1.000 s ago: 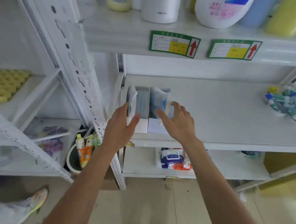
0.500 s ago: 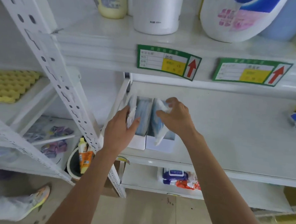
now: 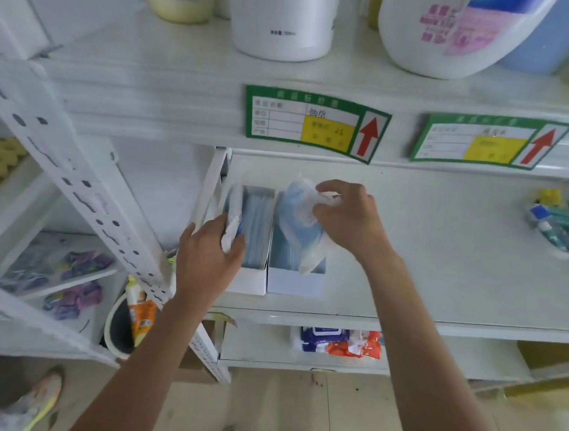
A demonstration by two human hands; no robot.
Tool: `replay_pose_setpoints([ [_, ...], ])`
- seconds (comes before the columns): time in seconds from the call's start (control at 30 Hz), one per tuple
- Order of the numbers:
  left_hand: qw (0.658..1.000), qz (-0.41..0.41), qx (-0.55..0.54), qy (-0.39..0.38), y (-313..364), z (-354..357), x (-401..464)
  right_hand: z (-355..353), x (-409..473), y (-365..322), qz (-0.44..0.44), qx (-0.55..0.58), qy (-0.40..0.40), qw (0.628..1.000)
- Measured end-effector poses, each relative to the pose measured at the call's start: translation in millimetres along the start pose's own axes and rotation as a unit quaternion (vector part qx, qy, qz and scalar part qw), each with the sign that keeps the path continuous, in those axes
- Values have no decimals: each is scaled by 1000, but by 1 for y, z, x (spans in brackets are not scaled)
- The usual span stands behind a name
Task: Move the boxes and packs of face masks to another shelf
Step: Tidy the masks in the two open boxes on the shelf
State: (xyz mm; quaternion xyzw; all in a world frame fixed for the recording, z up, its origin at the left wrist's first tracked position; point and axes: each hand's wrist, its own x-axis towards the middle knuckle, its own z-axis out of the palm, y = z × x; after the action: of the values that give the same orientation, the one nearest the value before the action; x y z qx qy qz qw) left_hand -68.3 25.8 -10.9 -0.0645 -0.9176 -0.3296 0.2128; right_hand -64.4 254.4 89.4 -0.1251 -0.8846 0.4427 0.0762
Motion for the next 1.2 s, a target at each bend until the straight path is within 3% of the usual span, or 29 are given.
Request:
replay_pose_setpoints([
  [0.13,1000,0,-14,22,0,-3,-1,-59,-3,31,19,119,146,982],
  [0.3,999,8,-37,8,-2,2,0,-59,-10,95,51,164,232,958],
  [0.43,997,14,-56,44,-2,7,-5,-13,-16,142,119,172,178,962],
  [0.57,997,8,-58,53,-2,10,-5,32,-24,164,122,154,107,975],
  [0.67,996,8,-64,69,0,8,-5,38,-28,176,122,28,76,989],
  [0.8,992,1,-77,101,8,9,-1,19,-25,172,130,-141,27,981],
  [0.87,990,21,-69,117,16,12,3,8,-20,155,120,-81,54,988],
  [0.93,987,82,-55,125,26,17,7,1,-15,126,103,63,103,987],
  [0.97,985,117,-48,121,32,19,9,0,-12,108,103,145,91,980],
  [1.07,976,206,-25,72,57,29,9,-1,-1,58,143,355,-84,920],
  [1.13,966,254,-15,37,74,37,1,0,3,41,154,407,-190,880],
  [1.2,961,277,-14,5,85,43,-6,-2,3,40,150,409,-195,879],
])
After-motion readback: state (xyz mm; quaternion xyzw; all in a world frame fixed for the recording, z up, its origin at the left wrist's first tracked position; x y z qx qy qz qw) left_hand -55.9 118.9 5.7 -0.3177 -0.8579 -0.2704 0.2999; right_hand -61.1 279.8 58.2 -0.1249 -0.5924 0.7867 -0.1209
